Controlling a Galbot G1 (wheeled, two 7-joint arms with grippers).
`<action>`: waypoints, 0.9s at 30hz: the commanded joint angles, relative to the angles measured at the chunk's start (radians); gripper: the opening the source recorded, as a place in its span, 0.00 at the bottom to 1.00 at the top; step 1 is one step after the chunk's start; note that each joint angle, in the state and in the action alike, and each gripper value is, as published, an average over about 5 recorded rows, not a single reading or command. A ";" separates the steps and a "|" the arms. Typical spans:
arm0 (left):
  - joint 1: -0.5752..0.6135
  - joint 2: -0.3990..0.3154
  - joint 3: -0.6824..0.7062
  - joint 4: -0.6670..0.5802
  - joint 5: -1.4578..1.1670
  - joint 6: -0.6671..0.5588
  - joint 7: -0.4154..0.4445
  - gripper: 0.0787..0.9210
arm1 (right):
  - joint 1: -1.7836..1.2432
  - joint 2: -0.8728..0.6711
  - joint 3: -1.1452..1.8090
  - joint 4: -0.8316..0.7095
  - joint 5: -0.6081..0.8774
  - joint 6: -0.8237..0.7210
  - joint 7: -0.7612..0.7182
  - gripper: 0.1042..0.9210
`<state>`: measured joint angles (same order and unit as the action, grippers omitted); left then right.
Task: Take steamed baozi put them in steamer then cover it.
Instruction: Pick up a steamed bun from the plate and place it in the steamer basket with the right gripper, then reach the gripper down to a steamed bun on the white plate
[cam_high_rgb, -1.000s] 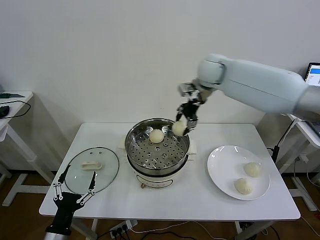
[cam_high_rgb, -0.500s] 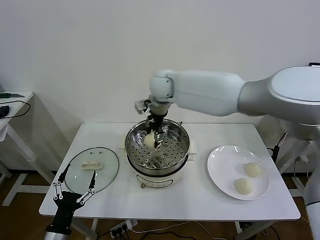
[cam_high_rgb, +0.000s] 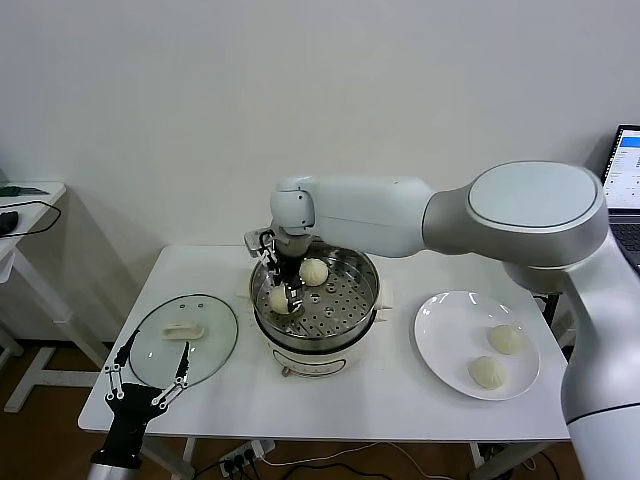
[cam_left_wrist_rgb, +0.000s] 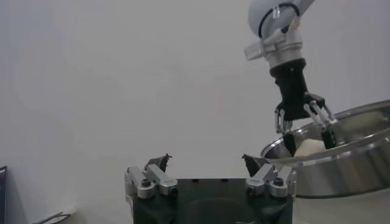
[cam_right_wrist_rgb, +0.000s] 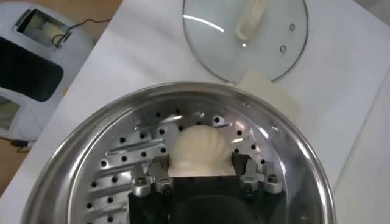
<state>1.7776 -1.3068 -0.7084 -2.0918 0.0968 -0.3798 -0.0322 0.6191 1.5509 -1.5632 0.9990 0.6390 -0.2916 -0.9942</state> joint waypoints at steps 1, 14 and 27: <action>0.001 0.001 -0.003 0.000 -0.008 -0.003 0.000 0.88 | -0.030 0.025 -0.009 -0.020 0.000 -0.006 0.035 0.78; -0.006 0.002 -0.001 0.001 -0.012 0.000 0.000 0.88 | 0.110 -0.268 0.121 0.213 -0.135 0.033 -0.102 0.88; -0.008 -0.002 0.023 -0.007 0.002 0.012 0.000 0.88 | 0.155 -0.836 0.140 0.304 -0.317 0.206 -0.313 0.88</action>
<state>1.7690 -1.3077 -0.6885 -2.0979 0.0945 -0.3700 -0.0327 0.7512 1.0235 -1.4412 1.2401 0.4277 -0.1667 -1.2013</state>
